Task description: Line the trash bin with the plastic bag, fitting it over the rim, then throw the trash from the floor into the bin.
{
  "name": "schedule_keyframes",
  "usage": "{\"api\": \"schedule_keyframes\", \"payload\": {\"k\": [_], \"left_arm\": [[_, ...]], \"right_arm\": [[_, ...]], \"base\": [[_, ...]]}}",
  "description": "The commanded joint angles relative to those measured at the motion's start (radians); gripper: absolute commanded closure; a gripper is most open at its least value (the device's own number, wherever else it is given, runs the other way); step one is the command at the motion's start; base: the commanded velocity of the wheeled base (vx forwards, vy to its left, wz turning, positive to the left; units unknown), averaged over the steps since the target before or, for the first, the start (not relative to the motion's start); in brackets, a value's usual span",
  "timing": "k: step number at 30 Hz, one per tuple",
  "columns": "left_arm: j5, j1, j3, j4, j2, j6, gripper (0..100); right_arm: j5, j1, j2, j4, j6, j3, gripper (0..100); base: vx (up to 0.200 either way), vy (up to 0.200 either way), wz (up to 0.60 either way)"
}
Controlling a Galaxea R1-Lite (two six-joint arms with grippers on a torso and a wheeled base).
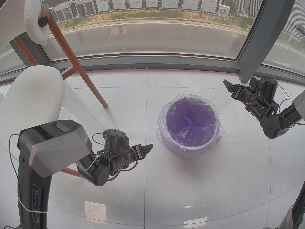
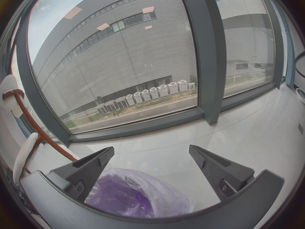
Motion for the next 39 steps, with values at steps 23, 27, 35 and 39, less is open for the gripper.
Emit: {"api": "schedule_keyframes", "payload": {"k": [23, 27, 35, 39], "left_arm": [[0.036, -0.048, -0.479, 0.132, 0.32, -0.001, 0], [0.037, -0.05, -0.501, 0.134, 0.331, -0.001, 100], [0.033, -0.042, -0.568, 0.178, 0.368, -0.015, 100], [0.03, -0.04, -0.665, 0.345, 0.378, -0.052, 100]], "right_arm": [[0.001, -0.004, -0.005, -0.011, 0.021, 0.017, 0], [0.001, -0.004, -0.007, -0.011, 0.021, 0.027, 0], [-0.004, 0.0, -0.01, -0.011, 0.021, 0.036, 0], [-0.004, 0.0, -0.022, -0.011, 0.021, 0.057, 0]], "base": [[0.0, 0.0, 0.0], [0.0, 0.0, 0.0], [0.0, 0.0, 0.0], [0.0, 0.0, 0.0]]}}
